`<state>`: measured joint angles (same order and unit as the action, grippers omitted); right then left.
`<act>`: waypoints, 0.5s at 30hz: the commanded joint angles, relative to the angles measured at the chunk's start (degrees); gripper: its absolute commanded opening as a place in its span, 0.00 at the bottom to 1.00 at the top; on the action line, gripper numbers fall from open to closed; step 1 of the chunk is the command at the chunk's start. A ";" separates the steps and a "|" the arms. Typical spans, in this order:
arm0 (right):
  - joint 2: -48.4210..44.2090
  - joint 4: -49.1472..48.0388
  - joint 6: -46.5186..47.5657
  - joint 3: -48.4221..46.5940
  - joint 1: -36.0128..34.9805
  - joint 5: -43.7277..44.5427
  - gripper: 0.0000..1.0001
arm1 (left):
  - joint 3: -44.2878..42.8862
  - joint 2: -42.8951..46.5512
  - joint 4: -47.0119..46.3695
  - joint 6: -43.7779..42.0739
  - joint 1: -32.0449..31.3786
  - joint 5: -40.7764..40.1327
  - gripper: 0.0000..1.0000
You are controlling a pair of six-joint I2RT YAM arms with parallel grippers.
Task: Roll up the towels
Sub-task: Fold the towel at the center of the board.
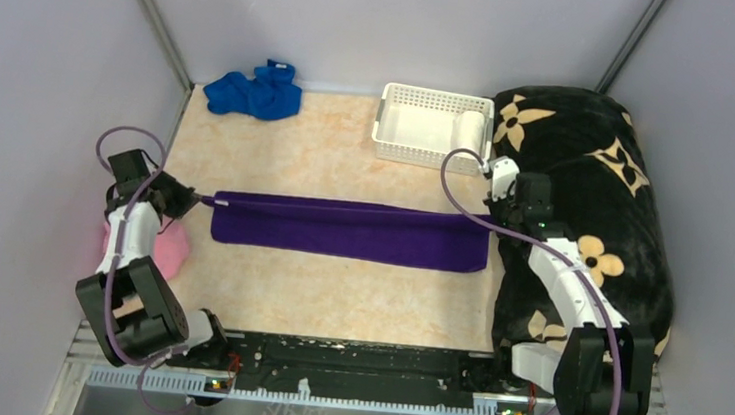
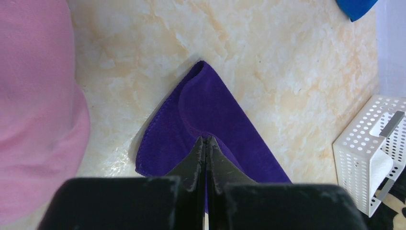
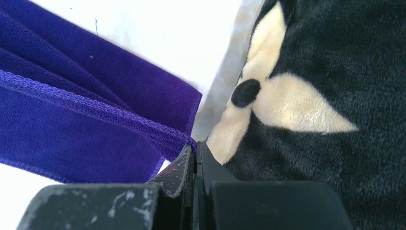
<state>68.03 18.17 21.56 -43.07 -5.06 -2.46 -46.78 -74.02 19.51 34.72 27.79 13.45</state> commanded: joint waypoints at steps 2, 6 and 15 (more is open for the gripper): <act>-4.85 5.20 -0.15 -1.49 0.31 2.46 0.00 | 2.18 3.28 0.22 -0.26 0.69 -1.90 0.00; -5.86 7.06 1.46 -0.52 -1.48 3.00 0.00 | 4.47 3.95 -0.45 -0.33 0.74 -1.92 0.00; -0.63 10.49 5.37 0.72 -7.83 7.85 0.00 | 6.39 -0.40 -1.63 -1.51 0.77 -1.12 0.00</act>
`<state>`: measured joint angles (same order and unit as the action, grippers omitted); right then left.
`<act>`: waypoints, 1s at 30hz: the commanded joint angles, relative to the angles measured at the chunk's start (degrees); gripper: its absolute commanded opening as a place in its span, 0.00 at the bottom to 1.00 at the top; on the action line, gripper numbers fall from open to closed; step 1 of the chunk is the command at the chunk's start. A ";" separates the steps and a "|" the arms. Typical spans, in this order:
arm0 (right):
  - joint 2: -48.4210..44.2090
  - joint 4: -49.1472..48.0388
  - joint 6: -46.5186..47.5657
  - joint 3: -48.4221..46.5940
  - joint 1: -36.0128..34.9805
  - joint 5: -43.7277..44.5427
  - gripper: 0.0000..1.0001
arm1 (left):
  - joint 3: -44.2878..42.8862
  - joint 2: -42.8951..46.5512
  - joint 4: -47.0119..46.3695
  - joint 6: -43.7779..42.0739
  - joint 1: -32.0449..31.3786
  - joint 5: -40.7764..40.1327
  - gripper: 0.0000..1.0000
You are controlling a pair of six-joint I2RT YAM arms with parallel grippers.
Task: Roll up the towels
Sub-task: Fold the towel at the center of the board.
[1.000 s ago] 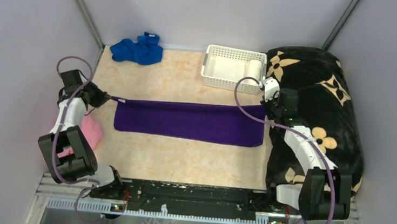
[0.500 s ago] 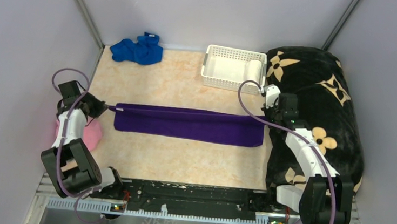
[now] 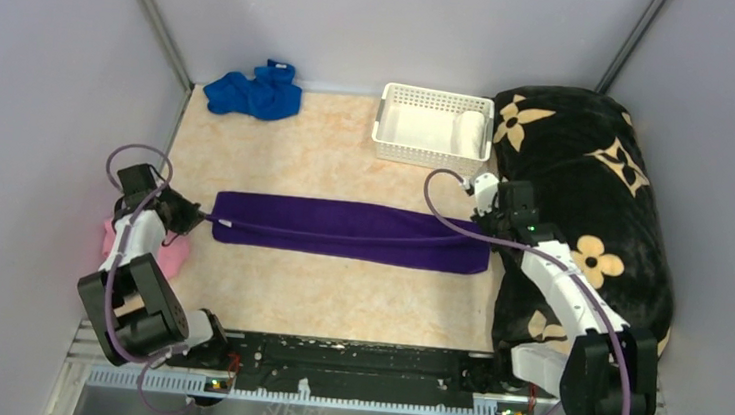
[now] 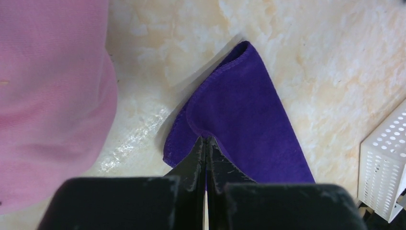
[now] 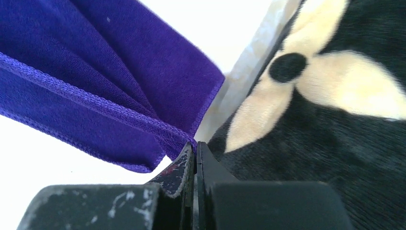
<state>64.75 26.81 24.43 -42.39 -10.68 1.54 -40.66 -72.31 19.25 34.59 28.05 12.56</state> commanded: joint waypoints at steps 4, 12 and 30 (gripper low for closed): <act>4.53 3.09 3.57 0.22 -3.56 5.41 0.06 | -0.41 -4.27 -0.62 -2.48 0.53 -1.33 0.00; 5.99 6.77 5.17 -0.92 -6.84 7.18 0.25 | -1.63 -4.34 0.64 -3.36 0.51 -3.21 0.01; -4.97 15.51 3.75 -8.22 -11.03 7.80 0.57 | -7.15 -0.56 4.61 -5.74 -0.68 -4.85 0.39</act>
<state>63.99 43.51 30.76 -46.70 -21.28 8.47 -44.84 -75.33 22.55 30.52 28.10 8.14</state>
